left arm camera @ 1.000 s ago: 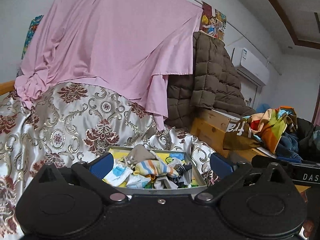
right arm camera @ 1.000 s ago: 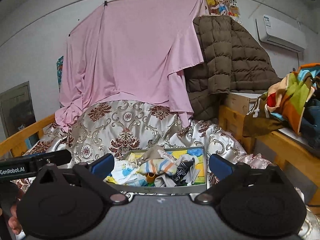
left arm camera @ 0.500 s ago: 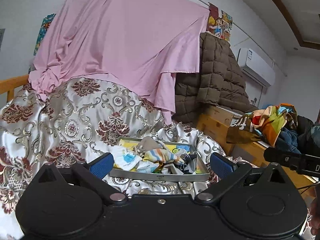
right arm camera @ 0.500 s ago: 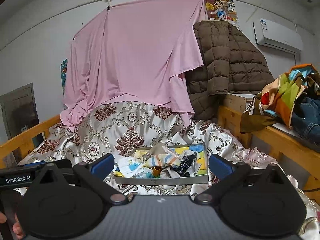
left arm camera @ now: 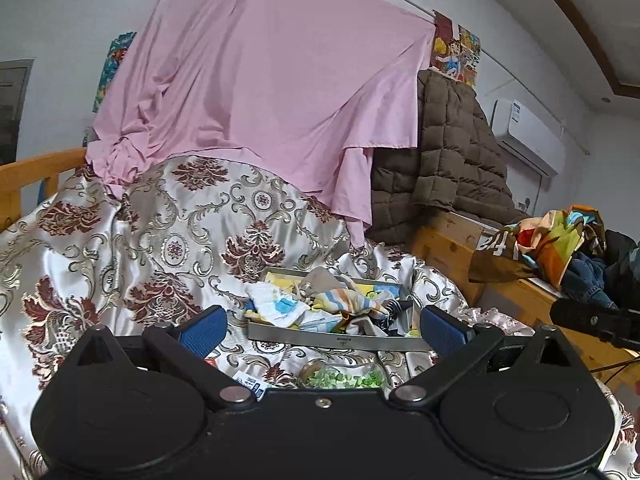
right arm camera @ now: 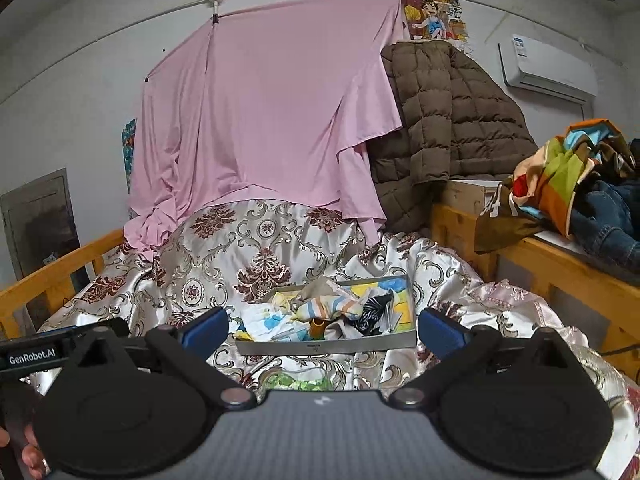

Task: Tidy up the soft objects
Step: 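Move both tools back toward the medicine box, carton and jar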

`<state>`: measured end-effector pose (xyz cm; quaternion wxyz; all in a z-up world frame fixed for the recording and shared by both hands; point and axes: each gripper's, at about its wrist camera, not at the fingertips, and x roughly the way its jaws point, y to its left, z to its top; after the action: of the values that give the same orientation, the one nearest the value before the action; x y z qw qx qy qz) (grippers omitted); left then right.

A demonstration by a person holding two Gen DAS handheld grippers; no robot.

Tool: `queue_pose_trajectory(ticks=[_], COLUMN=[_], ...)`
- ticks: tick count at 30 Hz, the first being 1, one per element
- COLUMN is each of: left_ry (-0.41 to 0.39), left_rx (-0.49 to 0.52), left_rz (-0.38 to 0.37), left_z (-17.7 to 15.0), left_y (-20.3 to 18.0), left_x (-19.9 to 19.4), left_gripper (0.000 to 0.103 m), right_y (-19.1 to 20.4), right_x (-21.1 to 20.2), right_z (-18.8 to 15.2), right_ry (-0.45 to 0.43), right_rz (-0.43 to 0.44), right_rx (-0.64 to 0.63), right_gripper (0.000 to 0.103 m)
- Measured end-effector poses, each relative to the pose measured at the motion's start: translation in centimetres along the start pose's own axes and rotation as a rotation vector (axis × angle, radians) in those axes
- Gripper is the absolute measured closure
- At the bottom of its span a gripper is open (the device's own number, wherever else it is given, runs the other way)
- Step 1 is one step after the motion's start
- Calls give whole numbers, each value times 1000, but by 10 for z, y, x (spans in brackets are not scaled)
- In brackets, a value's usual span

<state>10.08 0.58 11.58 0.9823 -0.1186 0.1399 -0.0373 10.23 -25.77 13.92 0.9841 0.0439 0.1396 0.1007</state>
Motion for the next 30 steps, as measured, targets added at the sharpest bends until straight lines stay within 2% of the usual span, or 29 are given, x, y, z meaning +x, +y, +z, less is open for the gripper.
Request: queue_pose_trajectory(ticks=[16,30], left_ry=[17,43], left_rx=[14,19], left_rz=[25,76], left_z=[-31,-56], left_y=[2,5], left_x=[-14,-5], left_gripper=[1,1], right_y=[-7,-13], right_x=[-9,5], right_z=[-30,-56], right_ry=[47,76], right_rz=[-30,-48], right_rx=[14,58], right_gripper=[0,0])
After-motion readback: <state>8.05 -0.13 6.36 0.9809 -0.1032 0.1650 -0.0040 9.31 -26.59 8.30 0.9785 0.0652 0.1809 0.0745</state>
